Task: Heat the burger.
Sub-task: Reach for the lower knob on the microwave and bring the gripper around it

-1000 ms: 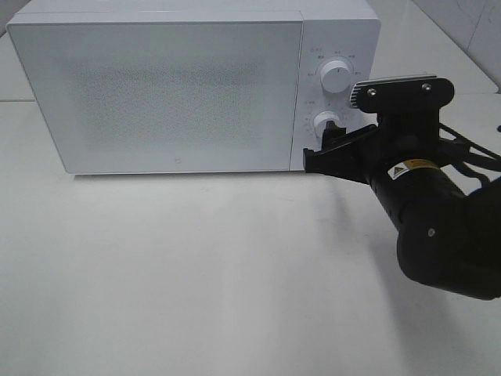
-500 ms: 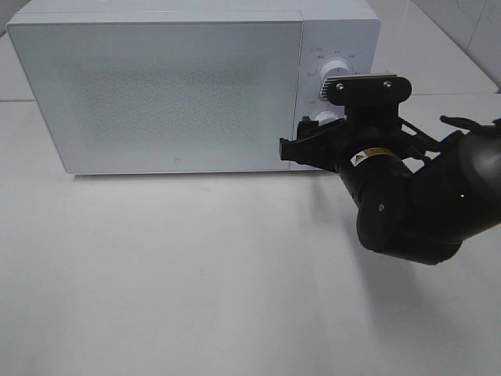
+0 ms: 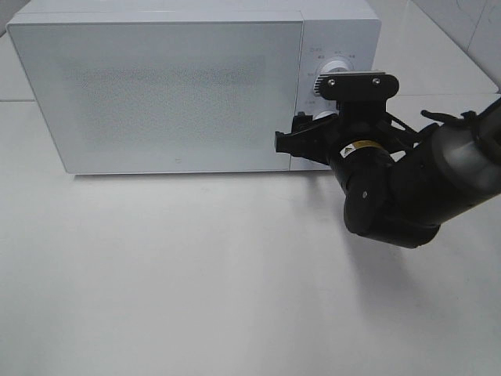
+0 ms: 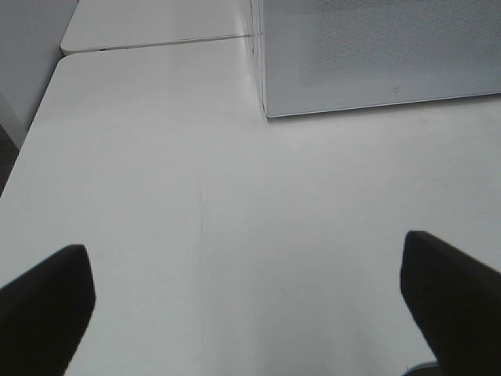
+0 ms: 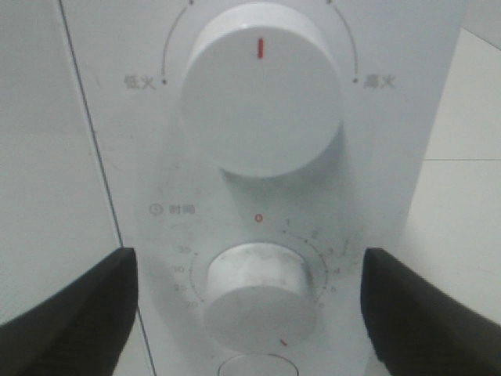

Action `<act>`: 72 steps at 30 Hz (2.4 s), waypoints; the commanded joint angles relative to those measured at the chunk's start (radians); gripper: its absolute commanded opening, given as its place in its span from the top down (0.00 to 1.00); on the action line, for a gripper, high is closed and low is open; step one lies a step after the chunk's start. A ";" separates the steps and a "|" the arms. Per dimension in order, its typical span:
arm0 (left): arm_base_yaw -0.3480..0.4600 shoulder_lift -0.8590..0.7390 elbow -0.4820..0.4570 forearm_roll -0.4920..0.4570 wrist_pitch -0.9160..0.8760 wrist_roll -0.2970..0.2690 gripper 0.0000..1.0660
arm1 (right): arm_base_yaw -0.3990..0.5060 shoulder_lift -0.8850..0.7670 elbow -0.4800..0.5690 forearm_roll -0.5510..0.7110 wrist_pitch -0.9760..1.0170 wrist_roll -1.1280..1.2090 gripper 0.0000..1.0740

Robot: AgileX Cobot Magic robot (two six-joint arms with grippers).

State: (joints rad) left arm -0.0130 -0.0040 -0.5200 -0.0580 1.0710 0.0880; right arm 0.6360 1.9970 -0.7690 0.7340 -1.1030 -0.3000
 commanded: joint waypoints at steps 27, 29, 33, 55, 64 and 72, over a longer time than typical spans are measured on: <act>0.004 -0.018 0.003 0.001 -0.003 -0.002 0.05 | -0.018 0.052 -0.055 -0.011 -0.052 0.026 0.31; 0.004 -0.018 0.003 0.001 -0.003 -0.002 0.05 | -0.017 0.052 -0.055 -0.011 -0.070 0.025 0.32; 0.004 -0.018 0.003 0.001 -0.003 -0.002 0.05 | -0.017 0.052 -0.055 -0.013 -0.089 0.026 0.34; 0.004 -0.018 0.003 0.001 -0.003 -0.002 0.05 | -0.017 0.052 -0.055 -0.024 -0.097 0.117 0.98; 0.004 -0.018 0.003 0.001 -0.003 -0.002 0.05 | -0.017 0.052 -0.055 -0.083 -0.054 0.453 0.97; 0.004 -0.018 0.003 0.001 -0.003 -0.002 0.05 | -0.018 0.052 -0.055 -0.115 0.038 0.788 0.97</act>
State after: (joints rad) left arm -0.0130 -0.0040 -0.5200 -0.0580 1.0710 0.0880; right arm 0.6230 2.0510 -0.7940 0.7190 -1.1400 0.3350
